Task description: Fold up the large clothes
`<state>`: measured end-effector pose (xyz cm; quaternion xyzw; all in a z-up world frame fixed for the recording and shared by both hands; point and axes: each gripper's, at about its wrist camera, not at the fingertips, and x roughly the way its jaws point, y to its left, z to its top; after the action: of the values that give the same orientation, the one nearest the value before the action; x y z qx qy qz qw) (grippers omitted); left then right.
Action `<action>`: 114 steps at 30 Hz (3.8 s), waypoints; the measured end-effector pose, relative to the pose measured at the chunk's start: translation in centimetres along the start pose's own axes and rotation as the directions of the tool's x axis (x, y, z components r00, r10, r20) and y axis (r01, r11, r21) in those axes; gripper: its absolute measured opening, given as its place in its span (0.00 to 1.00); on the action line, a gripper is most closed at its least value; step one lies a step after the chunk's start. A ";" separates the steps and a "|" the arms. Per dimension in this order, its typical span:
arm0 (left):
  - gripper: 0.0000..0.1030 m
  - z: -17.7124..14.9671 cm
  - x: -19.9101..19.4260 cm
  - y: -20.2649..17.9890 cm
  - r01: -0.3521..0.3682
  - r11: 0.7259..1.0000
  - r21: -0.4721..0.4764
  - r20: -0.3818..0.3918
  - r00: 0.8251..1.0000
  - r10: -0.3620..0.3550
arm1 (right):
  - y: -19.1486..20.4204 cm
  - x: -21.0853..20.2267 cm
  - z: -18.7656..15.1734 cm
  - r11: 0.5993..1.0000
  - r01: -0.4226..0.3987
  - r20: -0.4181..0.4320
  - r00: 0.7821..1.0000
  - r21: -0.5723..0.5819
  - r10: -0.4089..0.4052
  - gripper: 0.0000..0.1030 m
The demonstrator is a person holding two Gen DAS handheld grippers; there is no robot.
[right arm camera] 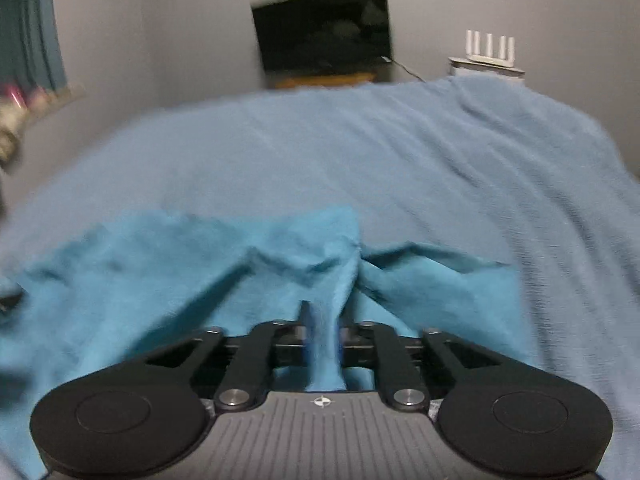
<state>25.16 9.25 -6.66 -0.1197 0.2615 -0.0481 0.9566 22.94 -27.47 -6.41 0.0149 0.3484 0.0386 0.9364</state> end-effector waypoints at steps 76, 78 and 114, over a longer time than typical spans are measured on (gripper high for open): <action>0.15 3.4 8.8 10.0 0.264 0.964 -0.039 -0.203 0.942 -0.266 | -10.3 2.9 -3.6 0.960 -0.208 0.135 0.973 0.185 0.185 0.14; 0.13 4.4 8.5 8.9 0.255 0.967 0.017 -0.190 0.950 -0.248 | -9.6 2.1 -2.9 0.975 -0.187 0.179 0.970 0.122 0.164 0.11; 0.91 -0.7 5.0 -11.2 -0.121 0.797 0.591 0.076 0.993 0.094 | 7.1 2.6 -5.1 0.926 -0.123 0.180 0.964 -0.357 0.197 0.68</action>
<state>28.80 -2.44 -6.84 0.1999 0.2190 -0.0706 0.9524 21.15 -20.13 -11.61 -0.1156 0.2319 0.1735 0.9501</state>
